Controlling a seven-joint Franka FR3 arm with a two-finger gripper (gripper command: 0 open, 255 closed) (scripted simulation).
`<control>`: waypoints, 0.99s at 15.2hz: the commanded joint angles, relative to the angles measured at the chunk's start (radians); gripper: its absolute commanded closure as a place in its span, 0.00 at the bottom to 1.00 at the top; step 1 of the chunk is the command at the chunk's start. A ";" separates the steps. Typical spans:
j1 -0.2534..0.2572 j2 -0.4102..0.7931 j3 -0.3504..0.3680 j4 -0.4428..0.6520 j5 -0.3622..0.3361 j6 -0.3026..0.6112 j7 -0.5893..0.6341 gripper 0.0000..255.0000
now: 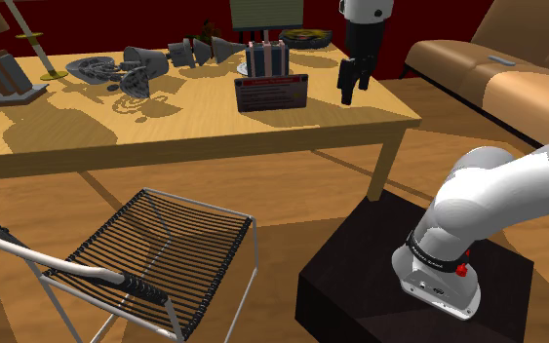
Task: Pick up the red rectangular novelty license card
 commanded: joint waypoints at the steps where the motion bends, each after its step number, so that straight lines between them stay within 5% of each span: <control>1: 0.000 0.000 0.000 0.000 0.000 0.000 0.000 0.00; 15: 0.133 0.584 -0.036 0.601 -0.028 -0.051 -0.480 0.00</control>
